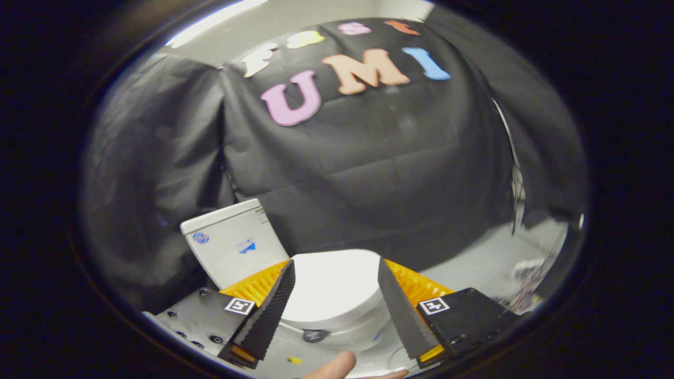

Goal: Open the toilet lid.

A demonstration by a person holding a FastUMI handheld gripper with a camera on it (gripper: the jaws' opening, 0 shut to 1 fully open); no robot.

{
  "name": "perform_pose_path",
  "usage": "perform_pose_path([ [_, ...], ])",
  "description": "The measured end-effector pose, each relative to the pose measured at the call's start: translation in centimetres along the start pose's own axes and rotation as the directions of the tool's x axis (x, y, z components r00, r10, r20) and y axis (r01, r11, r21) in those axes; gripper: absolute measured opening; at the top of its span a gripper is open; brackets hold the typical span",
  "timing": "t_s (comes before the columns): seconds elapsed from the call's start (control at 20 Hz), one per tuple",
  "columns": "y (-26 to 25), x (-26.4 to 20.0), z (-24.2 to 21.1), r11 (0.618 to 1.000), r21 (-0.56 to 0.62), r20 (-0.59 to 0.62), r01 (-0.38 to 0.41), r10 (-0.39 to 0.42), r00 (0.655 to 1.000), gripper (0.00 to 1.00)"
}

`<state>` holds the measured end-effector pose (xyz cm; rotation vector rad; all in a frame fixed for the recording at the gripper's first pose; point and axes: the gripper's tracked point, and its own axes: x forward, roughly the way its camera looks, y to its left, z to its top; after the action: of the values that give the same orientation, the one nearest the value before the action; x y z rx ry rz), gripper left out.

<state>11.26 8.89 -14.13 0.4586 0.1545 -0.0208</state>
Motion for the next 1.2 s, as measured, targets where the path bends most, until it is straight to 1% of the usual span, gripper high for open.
perform_pose_path([
  [0.05,-0.5,0.0,-0.8,0.998,0.056,-0.001,0.014,-0.014,1.0,0.96],
  [0.1,-0.4,0.3,-1.5,0.996,0.087,-0.017,0.021,-0.02,1.0,0.96],
  [0.2,-0.5,0.2,-3.9,0.992,0.11,-0.055,0.054,-0.048,0.997,0.96],
  [0.25,-1.6,0.0,-5.2,0.987,0.13,-0.076,0.09,-0.08,0.994,0.96],
  [0.35,-2.7,-0.6,-7.8,0.969,0.205,-0.131,0.141,-0.116,0.985,0.96],
  [0.45,-2.3,-0.9,-10.5,0.943,0.29,-0.198,0.163,-0.107,0.974,0.96],
  [0.5,-2.3,-1.2,-11.8,0.937,0.302,-0.218,0.176,-0.112,0.97,0.97],
  [0.55,-2.3,-1.3,-12.4,0.932,0.314,-0.219,0.179,-0.112,0.969,0.97],
  [0.7,-3.4,-1.9,-13.9,0.902,0.363,-0.214,0.234,-0.163,0.963,0.97],
  [0.8,-3.6,-2.4,-15.2,0.887,0.391,-0.221,0.247,-0.17,0.96,0.97],
  [0.95,-3.2,-2.6,-15.9,0.86,0.455,-0.192,0.231,-0.158,0.968,0.97],
  [1.1,-3.1,-2.0,-16.1,0.833,0.498,-0.18,0.241,-0.173,0.968,0.97],
  [1.15,-2.7,-1.9,-16.1,0.823,0.519,-0.173,0.232,-0.165,0.971,0.97],
  [1.2,-2.6,-1.5,-16.7,0.806,0.539,-0.18,0.243,-0.172,0.969,0.96],
])
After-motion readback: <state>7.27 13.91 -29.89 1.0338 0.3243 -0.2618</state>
